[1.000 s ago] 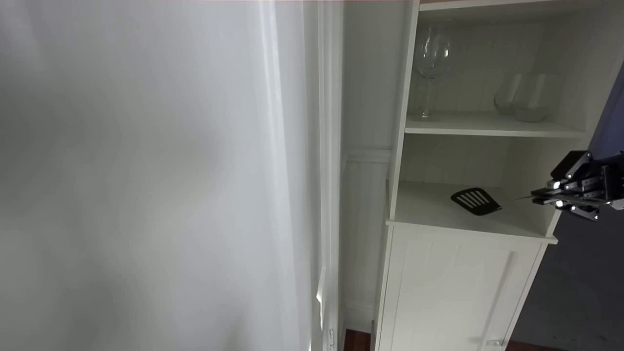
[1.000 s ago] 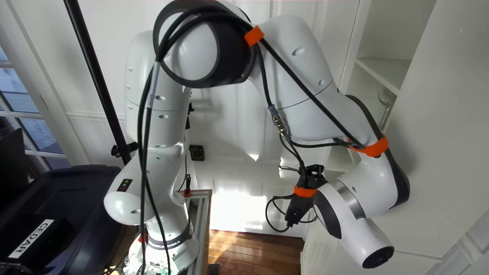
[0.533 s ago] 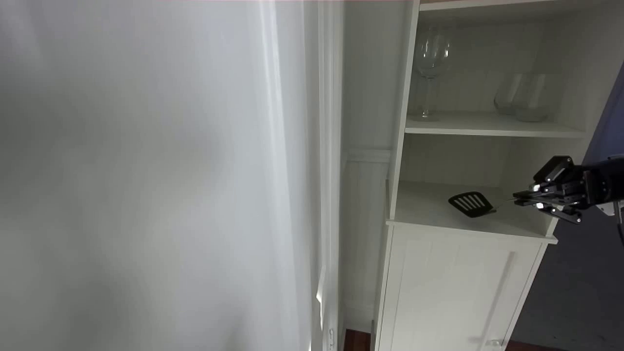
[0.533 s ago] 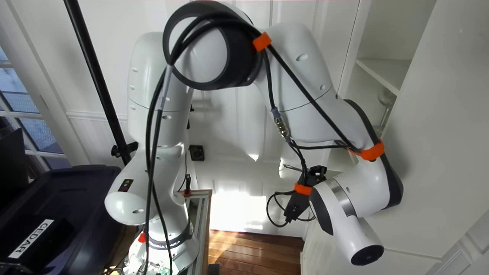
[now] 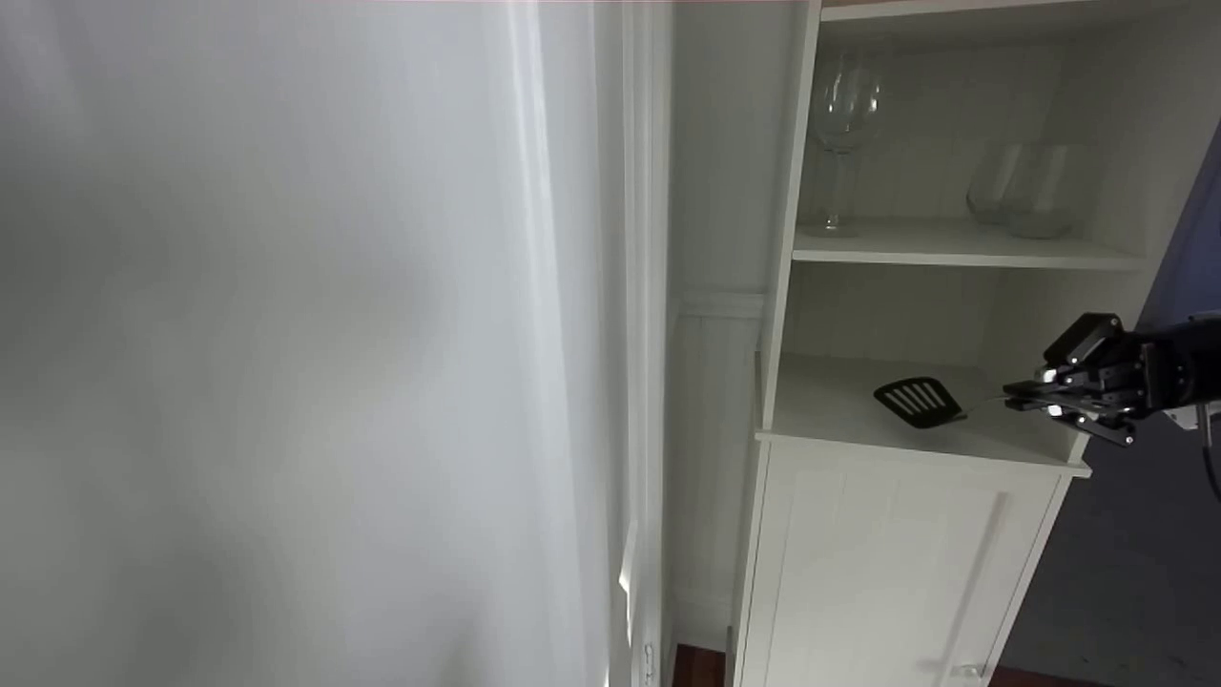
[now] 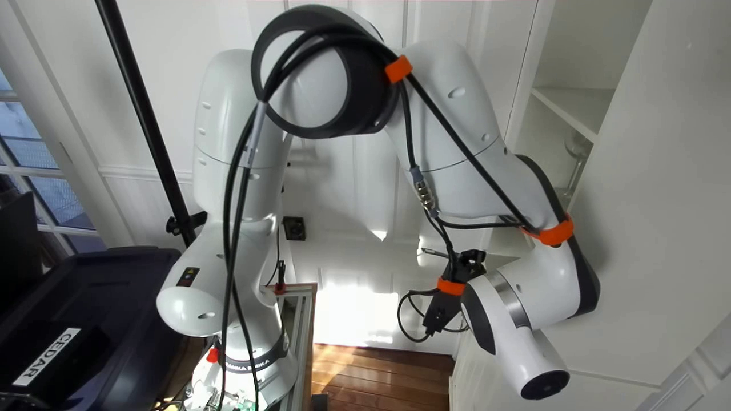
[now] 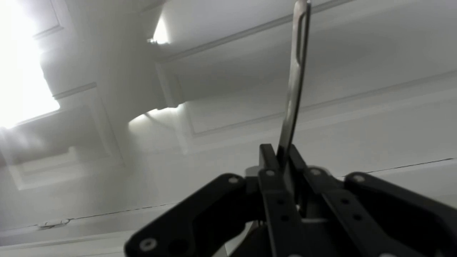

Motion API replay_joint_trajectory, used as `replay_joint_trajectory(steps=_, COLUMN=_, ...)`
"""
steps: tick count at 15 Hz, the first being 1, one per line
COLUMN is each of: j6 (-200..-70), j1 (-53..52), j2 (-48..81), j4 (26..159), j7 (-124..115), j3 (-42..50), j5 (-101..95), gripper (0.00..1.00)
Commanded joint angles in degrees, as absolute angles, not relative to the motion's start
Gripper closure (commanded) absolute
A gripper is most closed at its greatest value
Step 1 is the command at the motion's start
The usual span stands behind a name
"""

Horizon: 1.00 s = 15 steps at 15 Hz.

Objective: Pick up the spatula and place it on the bottom shelf

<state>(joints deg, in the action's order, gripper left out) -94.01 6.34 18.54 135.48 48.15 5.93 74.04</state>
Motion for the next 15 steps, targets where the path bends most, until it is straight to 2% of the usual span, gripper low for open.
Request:
replay_joint_trajectory(steps=1, j6=-93.22, j1=6.64, j2=20.69, j4=134.67, j7=52.75, j3=5.59, j5=77.28, gripper=0.97)
replay_joint_trajectory(steps=15, j6=-93.82, j1=5.63, j2=33.29, j4=127.77, j7=64.99, j3=4.73, j5=89.88, gripper=0.97)
